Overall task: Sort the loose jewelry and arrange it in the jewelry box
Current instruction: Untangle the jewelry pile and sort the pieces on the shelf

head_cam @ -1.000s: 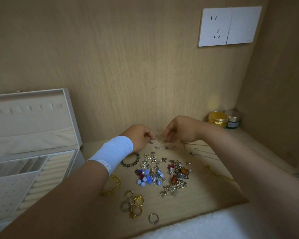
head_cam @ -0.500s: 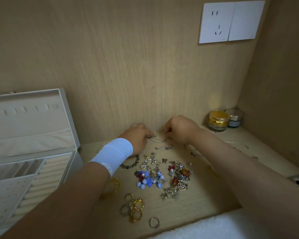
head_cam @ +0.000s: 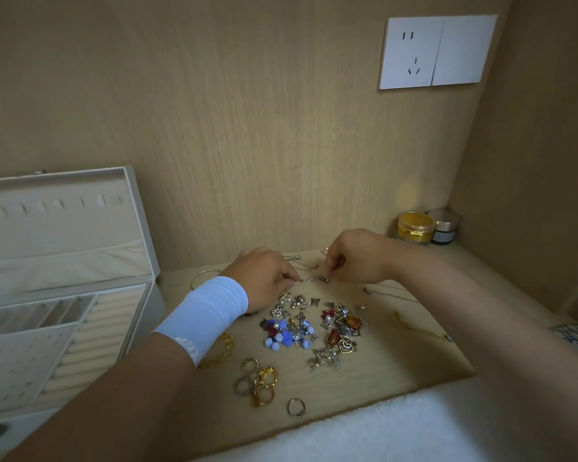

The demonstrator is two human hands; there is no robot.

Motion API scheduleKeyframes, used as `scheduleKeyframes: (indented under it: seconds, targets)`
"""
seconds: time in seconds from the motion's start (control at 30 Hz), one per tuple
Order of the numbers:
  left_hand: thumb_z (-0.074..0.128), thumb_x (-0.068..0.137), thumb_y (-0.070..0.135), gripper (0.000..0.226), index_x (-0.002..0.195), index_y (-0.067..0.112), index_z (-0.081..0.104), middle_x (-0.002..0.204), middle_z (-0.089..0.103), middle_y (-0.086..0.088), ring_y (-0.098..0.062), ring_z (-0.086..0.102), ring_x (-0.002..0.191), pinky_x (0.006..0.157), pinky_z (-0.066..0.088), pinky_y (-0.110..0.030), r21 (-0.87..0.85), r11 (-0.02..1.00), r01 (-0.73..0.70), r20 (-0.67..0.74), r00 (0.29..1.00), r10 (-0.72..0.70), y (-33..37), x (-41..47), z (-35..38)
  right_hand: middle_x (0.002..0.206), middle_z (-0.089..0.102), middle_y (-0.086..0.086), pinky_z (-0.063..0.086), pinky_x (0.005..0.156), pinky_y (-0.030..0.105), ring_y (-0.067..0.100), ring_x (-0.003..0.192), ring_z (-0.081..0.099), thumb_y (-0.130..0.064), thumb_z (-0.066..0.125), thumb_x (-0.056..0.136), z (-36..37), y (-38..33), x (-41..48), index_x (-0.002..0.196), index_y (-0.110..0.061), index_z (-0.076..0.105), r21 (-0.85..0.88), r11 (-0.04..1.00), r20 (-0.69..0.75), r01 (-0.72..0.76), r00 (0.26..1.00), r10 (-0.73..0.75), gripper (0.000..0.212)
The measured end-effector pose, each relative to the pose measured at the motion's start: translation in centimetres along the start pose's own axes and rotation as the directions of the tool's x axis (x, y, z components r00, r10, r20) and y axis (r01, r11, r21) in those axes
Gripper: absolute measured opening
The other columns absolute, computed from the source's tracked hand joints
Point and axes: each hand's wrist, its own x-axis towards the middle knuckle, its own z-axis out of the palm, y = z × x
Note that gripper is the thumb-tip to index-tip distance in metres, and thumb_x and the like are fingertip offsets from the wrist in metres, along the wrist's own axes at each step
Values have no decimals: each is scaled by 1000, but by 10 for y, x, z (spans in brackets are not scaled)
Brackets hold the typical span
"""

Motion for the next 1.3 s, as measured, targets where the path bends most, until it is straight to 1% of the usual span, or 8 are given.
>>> scheduleKeyframes:
  seconds: [0.13,0.23,0.33,0.4,0.47,0.63,0.77,1.3]
  targets:
    - [48,100,33,29,122,40,65,123,62,12,-14,48,121,109,20,-33,154,988,11,83,996,-24,8,-2,5,78,72,1,58,56,27,18,63,71,-5,63,88,0,-6,-21,105,-23,74,-117,983,174,-138,972,157,27]
    - [47,100,30,29,120,41,67,123,65,15,-13,53,121,112,30,-34,-63,995,75,143,988,-66,13,-2,6,78,66,-2,61,64,32,18,59,68,5,55,86,10,-12,-26,108,-22,74,-181,973,171,-141,970,172,40]
    - [49,100,15,32,118,33,68,109,69,18,-4,60,109,103,41,-23,-374,917,139,82,990,-116,8,-9,-17,88,67,-3,62,73,35,23,82,70,3,54,86,17,-19,-25,108,-26,76,-97,992,181,-86,978,102,43]
    - [50,98,8,34,113,31,69,101,68,20,0,61,103,99,42,-20,-421,893,159,6,985,-172,-4,-17,-32,84,64,-5,58,61,28,22,78,68,5,51,86,15,-19,-24,108,-23,75,-59,994,167,-87,981,96,43]
    - [56,96,10,31,108,34,70,99,67,20,-1,62,102,98,44,-21,-370,912,178,5,982,-190,-14,-26,-38,95,65,-3,52,51,20,18,76,66,5,52,88,14,-23,-16,111,-21,74,-82,994,90,-78,992,86,42]
    - [63,93,26,23,115,32,71,114,59,8,-13,57,107,101,44,-31,-93,977,190,17,982,-189,-16,-42,-20,116,71,0,52,95,30,19,109,65,-20,60,92,34,-51,11,110,-20,75,47,999,-56,-21,998,24,24]
    - [65,90,33,26,115,31,72,116,63,3,-18,58,108,98,46,-32,-14,981,193,68,979,-192,-21,-54,-13,99,72,0,52,82,29,17,95,64,-46,73,83,52,-73,20,102,-18,76,104,995,-7,9,1000,-8,34]
    - [59,94,27,21,111,29,71,101,53,8,-15,57,102,91,44,-26,-115,974,198,-22,979,-201,-16,-74,-17,84,75,-11,61,79,34,7,79,69,-38,77,80,58,-87,-1,90,-28,78,148,980,103,136,983,-152,14]
